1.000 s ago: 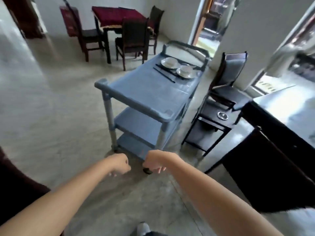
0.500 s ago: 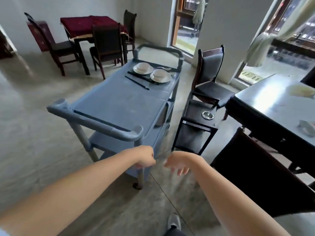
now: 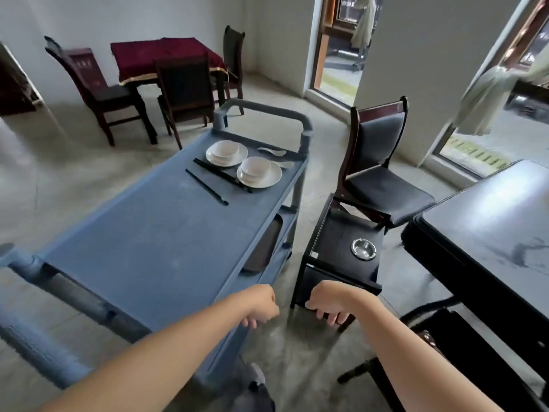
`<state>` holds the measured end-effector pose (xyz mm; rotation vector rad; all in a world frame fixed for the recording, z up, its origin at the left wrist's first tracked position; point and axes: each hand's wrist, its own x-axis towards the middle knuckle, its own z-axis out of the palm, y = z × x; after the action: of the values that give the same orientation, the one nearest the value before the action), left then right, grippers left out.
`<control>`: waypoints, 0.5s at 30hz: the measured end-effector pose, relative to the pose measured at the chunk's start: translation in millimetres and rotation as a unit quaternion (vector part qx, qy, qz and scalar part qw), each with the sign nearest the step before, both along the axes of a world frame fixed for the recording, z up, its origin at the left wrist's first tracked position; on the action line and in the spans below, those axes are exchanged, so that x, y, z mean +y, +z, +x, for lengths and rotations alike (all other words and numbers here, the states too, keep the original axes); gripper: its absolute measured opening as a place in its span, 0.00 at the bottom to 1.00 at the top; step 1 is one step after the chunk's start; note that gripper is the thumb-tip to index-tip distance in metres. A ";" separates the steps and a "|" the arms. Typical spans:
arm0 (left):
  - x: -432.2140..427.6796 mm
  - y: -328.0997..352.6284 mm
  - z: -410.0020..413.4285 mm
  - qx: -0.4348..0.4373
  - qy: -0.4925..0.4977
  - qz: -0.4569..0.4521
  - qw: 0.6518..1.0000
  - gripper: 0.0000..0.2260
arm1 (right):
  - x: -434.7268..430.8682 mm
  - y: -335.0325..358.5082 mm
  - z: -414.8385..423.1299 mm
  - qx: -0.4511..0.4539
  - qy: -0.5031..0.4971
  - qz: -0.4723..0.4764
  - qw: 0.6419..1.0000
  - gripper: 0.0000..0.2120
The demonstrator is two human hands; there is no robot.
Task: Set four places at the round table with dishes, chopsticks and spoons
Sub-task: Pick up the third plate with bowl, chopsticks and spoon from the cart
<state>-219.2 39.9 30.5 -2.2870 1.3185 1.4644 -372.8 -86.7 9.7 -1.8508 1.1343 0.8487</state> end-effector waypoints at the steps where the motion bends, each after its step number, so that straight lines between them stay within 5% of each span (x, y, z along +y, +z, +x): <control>1: -20.4 -7.3 11.1 0.006 0.010 -0.004 1.000 0.16 | -15.7 -6.1 12.1 -0.005 0.006 0.009 1.000 0.14; 5: -107.8 -27.0 61.5 0.029 0.078 -0.057 0.995 0.08 | -81.2 -16.8 61.7 -0.005 0.026 0.017 1.000 0.19; 9: -191.0 -30.8 118.9 0.081 0.246 -0.112 0.959 0.05 | -162.1 -5.6 106.5 -0.008 0.039 -0.017 0.999 0.17; 15: -270.5 -28.2 181.1 0.198 0.591 -0.167 0.764 0.17 | -266.4 20.2 178.3 -0.100 0.069 -0.163 0.979 0.05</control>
<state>-38.1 -230.6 2.4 -3.4281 -0.0978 2.2073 -194.4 -353.1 29.9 -2.2513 1.0739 0.5569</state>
